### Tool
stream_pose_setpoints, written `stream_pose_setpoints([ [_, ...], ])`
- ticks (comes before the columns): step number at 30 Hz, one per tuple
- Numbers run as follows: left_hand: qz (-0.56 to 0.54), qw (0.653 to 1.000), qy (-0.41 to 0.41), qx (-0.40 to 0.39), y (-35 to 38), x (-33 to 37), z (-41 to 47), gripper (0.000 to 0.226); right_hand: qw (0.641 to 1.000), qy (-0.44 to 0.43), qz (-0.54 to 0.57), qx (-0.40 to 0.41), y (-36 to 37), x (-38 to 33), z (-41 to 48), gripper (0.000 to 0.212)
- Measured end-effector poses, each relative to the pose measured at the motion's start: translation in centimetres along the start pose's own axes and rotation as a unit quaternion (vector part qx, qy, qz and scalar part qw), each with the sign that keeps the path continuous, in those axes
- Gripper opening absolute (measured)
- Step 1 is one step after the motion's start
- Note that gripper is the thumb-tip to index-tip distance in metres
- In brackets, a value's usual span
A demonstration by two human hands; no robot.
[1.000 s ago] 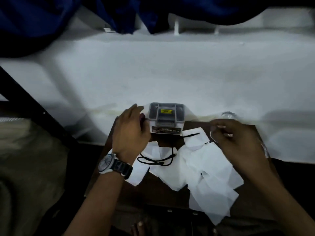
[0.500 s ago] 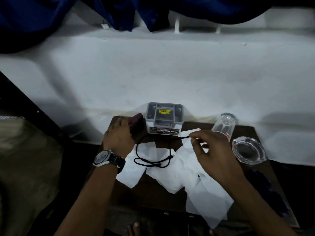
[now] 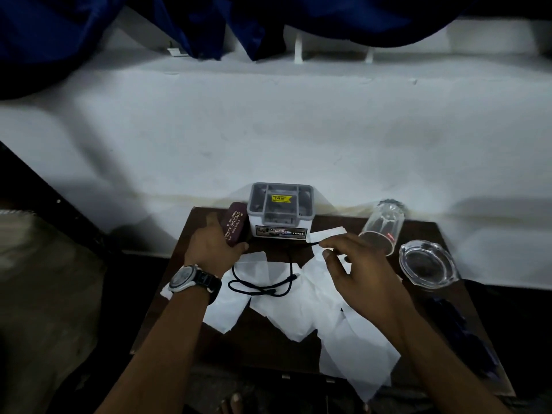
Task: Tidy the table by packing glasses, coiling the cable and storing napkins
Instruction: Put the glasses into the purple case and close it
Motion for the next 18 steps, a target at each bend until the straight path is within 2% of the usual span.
stream_pose_setpoints([
  [4,0.002,0.999,-0.017,0.048,-1.1,0.2,-0.2,0.072,1.000,-0.002,0.005,0.007,-0.3,0.0,-0.1,0.020],
  [7,-0.026,0.988,-0.046,0.145,-4.7,0.4,-0.9,0.078,1.000,-0.011,0.010,0.024,-1.0,-0.3,-0.2,0.021],
  [11,-0.138,0.958,0.011,0.252,-9.1,1.7,-3.4,0.075,0.997,-0.037,0.011,0.060,-2.0,-1.2,-0.3,0.022],
  [13,-0.185,0.948,0.059,0.252,-9.7,3.2,-5.1,0.076,0.996,-0.051,0.022,0.076,-2.3,-1.9,-0.3,0.023],
  [15,-0.265,0.936,0.090,0.214,-9.0,5.0,-6.6,0.078,0.993,-0.059,0.037,0.091,-2.7,-2.9,-0.4,0.025],
  [18,-0.453,0.882,0.060,0.112,-6.2,6.8,-8.3,0.072,0.993,-0.068,0.047,0.086,-2.6,-4.3,-0.7,0.034],
])
Point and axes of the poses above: each hand's wrist, its own z-axis towards the middle knuckle, its own y-axis out of the palm, x = y × z, the point moved 8 cm from there along z, towards the middle knuckle, and after that the axes turned 7 degrees about z, right-handed, at the moved point
